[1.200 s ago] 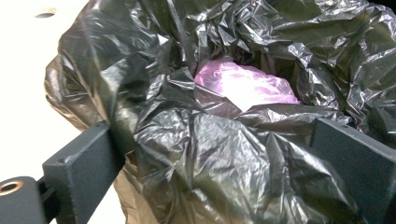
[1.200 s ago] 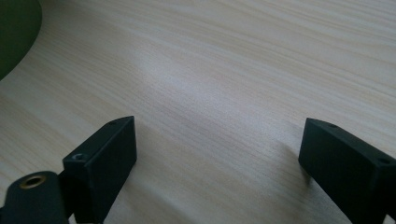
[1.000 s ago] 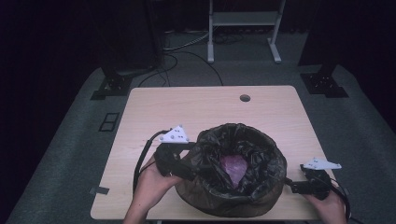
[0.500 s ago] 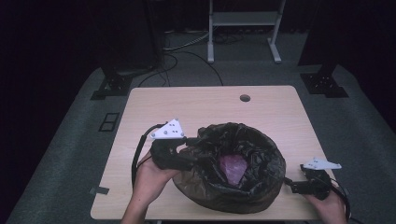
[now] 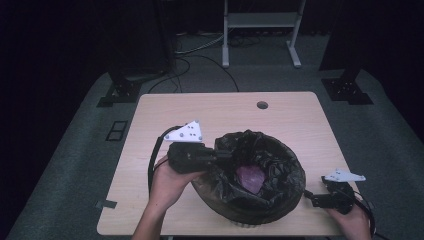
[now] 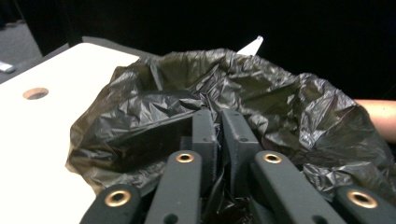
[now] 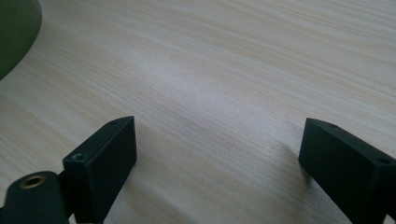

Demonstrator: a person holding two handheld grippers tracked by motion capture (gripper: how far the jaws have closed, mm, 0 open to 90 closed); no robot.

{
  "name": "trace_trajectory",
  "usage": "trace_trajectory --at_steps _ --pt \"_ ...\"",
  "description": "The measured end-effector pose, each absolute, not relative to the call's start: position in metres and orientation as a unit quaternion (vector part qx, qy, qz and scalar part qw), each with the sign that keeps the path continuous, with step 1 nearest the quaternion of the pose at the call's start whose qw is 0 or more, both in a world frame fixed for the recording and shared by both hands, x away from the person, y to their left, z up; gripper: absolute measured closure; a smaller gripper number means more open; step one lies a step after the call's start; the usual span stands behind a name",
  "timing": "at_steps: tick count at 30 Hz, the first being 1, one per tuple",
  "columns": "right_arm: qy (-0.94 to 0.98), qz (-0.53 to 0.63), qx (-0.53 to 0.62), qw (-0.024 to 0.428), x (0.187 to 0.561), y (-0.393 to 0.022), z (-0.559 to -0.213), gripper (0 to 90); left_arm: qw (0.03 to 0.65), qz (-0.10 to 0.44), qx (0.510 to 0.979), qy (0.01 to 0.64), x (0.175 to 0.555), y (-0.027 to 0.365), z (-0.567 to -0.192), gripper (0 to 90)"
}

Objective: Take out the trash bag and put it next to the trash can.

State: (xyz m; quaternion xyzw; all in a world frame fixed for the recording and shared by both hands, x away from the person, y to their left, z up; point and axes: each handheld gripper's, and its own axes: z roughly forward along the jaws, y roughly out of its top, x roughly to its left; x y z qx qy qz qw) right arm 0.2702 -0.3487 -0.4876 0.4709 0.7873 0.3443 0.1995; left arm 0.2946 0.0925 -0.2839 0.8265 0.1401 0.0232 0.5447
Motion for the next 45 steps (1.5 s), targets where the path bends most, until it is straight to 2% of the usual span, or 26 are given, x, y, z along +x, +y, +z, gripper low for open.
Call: trace_trajectory --at_steps 19,45 --pt "0.787 0.344 0.471 0.199 0.27 -0.349 -0.488 10.1 0.544 0.003 0.833 0.096 0.307 0.046 -0.266 86.1" --pt "0.787 0.344 0.471 0.199 0.27 -0.349 -0.488 10.1 0.516 -0.027 0.855 0.049 0.316 -0.042 -0.261 86.7"
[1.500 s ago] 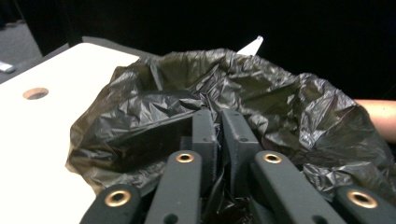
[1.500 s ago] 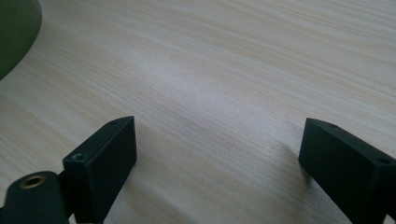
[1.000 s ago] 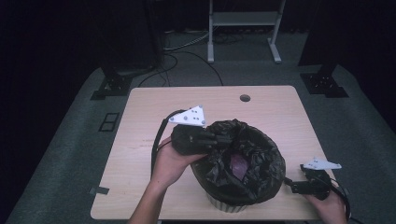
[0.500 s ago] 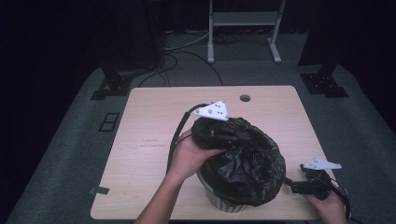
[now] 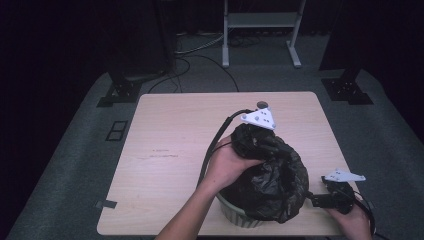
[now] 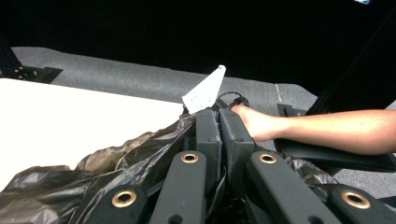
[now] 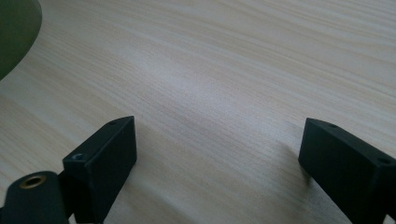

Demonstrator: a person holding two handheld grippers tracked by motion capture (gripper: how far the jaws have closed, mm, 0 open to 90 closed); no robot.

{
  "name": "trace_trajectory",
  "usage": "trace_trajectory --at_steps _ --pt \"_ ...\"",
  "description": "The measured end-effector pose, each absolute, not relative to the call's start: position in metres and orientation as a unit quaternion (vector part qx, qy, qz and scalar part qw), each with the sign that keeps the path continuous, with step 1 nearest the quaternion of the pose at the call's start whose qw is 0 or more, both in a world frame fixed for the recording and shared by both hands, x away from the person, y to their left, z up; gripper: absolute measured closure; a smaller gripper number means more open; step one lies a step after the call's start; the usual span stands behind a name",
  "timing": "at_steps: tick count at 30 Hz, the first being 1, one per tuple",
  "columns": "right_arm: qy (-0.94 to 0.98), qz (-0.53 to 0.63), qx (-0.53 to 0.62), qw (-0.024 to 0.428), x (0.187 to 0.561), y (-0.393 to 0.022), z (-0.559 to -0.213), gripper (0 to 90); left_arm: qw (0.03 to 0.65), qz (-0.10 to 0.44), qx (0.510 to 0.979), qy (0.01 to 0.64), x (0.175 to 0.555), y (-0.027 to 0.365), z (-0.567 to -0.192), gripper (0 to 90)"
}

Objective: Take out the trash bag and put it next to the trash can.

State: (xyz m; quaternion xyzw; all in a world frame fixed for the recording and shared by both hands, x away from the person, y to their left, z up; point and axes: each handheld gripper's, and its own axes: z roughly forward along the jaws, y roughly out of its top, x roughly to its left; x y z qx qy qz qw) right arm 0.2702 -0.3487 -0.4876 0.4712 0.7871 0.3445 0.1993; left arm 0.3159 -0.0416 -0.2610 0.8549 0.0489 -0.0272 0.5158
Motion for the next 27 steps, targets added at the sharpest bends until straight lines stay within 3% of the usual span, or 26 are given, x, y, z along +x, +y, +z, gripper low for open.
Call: trace_trajectory --at_steps 15,20,27 --pt "0.787 0.345 0.472 0.199 0.27 -0.349 -0.488 10.1 0.474 -0.028 0.879 0.05 0.322 -0.076 -0.275 86.2" --pt "0.787 0.345 0.472 0.199 0.27 -0.349 -0.488 10.1 0.477 -0.023 0.877 0.055 0.322 -0.073 -0.273 77.7" --pt "0.787 0.344 0.472 0.199 0.27 -0.349 -0.488 10.1 0.492 -0.016 0.868 0.062 0.319 -0.064 -0.266 49.2"
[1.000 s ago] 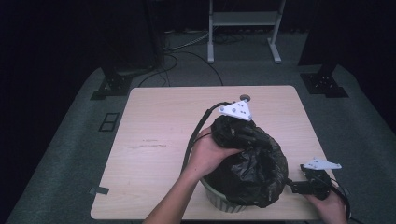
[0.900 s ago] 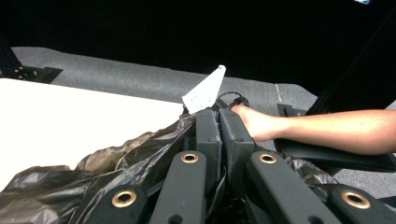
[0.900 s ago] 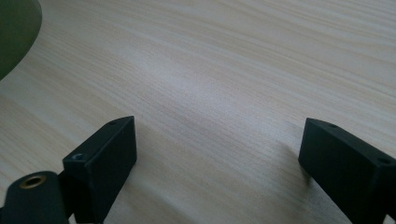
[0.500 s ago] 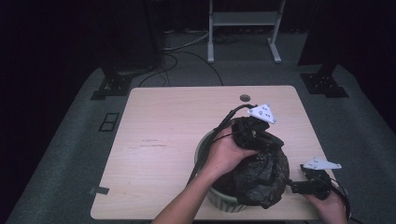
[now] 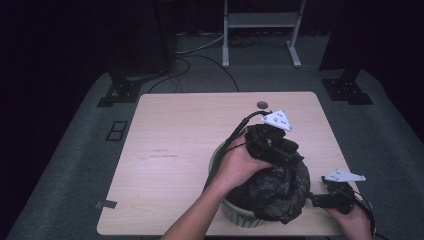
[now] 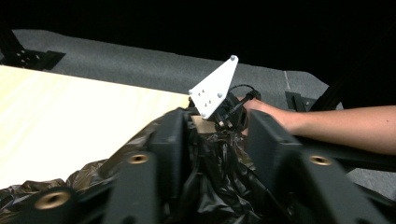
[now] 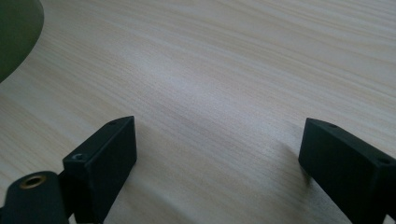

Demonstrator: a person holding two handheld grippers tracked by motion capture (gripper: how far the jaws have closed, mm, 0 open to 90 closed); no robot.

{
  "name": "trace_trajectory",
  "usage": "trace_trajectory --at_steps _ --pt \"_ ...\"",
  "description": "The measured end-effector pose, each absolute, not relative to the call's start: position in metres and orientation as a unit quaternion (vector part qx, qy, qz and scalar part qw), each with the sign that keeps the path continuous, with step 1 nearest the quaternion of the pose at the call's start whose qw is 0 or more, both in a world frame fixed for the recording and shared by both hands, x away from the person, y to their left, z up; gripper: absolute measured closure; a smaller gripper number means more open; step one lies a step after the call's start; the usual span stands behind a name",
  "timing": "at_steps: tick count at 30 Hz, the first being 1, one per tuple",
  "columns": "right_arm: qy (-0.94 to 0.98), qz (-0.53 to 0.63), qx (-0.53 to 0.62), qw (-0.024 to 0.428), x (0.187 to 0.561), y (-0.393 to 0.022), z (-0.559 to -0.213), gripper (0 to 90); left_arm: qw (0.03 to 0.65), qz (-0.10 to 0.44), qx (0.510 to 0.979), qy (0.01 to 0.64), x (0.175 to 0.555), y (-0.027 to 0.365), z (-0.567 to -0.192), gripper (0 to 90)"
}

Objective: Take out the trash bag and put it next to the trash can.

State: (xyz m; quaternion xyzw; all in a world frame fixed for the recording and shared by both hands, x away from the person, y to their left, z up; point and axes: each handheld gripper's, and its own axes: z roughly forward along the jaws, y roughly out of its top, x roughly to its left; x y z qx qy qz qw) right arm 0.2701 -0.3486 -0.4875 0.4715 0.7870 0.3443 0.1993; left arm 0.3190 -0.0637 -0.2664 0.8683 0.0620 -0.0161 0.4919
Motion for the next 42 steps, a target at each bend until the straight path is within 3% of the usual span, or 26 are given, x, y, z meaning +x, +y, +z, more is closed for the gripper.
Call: trace_trajectory --at_steps 9,16,21,33,42 --pt "0.788 0.344 0.471 0.199 0.27 -0.349 -0.488 10.1 0.508 0.003 0.859 0.062 0.312 -0.045 -0.251 22.0" --pt "0.788 0.344 0.47 0.199 0.27 -0.349 -0.488 10.1 0.522 0.016 0.85 0.071 0.305 -0.019 -0.241 15.6" --pt "0.788 0.344 0.471 0.199 0.27 -0.349 -0.488 10.1 0.529 0.033 0.843 0.089 0.298 0.004 -0.239 4.5" --pt "0.788 0.344 0.47 0.199 0.27 -0.349 -0.488 10.1 0.546 0.069 0.826 0.125 0.284 0.067 -0.238 0.3" --pt "0.79 0.345 0.466 0.197 0.269 -0.35 -0.488 10.2 0.537 0.106 0.822 0.159 0.274 0.115 -0.265 0.3"
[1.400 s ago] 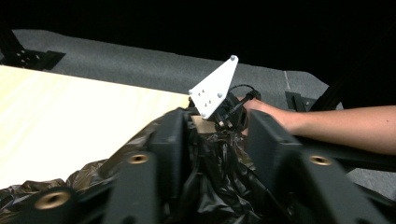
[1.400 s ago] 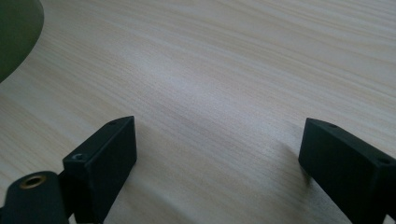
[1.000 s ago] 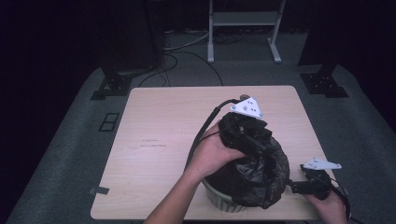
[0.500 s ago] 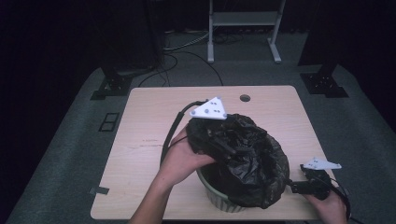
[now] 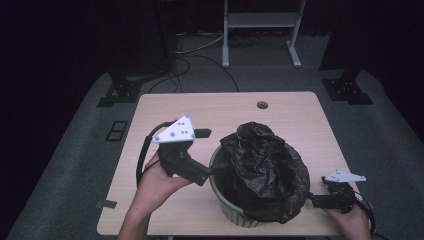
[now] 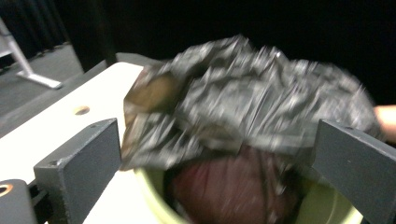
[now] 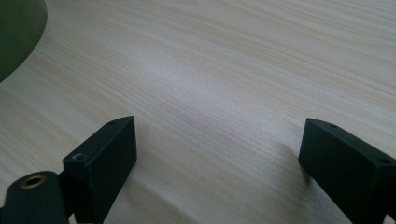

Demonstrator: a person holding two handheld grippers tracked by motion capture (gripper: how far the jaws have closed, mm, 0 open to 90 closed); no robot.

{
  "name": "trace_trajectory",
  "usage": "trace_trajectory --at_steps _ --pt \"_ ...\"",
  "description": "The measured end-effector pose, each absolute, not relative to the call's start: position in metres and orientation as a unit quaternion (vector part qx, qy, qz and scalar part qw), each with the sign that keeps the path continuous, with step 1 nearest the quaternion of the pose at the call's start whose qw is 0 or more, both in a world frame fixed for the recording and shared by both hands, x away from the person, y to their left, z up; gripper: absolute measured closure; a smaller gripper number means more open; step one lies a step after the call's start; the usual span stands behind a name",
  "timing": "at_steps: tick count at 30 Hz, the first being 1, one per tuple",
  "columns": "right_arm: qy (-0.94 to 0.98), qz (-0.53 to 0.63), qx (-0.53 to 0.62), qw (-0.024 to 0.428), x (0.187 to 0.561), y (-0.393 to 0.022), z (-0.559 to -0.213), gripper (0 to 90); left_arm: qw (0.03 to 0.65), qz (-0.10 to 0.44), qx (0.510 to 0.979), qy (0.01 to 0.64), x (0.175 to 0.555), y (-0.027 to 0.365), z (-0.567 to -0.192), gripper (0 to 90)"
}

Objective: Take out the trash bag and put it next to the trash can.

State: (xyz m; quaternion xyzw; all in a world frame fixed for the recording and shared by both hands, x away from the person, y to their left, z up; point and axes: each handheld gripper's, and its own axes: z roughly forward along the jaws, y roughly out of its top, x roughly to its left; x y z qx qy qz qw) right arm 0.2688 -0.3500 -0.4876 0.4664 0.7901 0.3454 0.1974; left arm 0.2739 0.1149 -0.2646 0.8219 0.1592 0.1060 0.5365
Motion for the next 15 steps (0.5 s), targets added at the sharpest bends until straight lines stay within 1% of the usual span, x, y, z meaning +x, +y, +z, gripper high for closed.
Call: trace_trajectory --at_steps 5,9,15 --pt "0.794 0.336 0.469 0.193 0.268 -0.351 -0.485 10.3 0.534 0.125 0.816 0.181 0.27 0.137 -0.291 0.3" --pt "0.796 0.332 0.463 0.203 0.266 -0.35 -0.483 11.9 0.536 0.132 0.81 0.197 0.27 0.152 -0.314 0.3" --pt "0.788 0.354 0.463 0.198 0.263 -0.351 -0.472 11.9 0.524 0.143 0.809 0.223 0.272 0.169 -0.356 0.3"
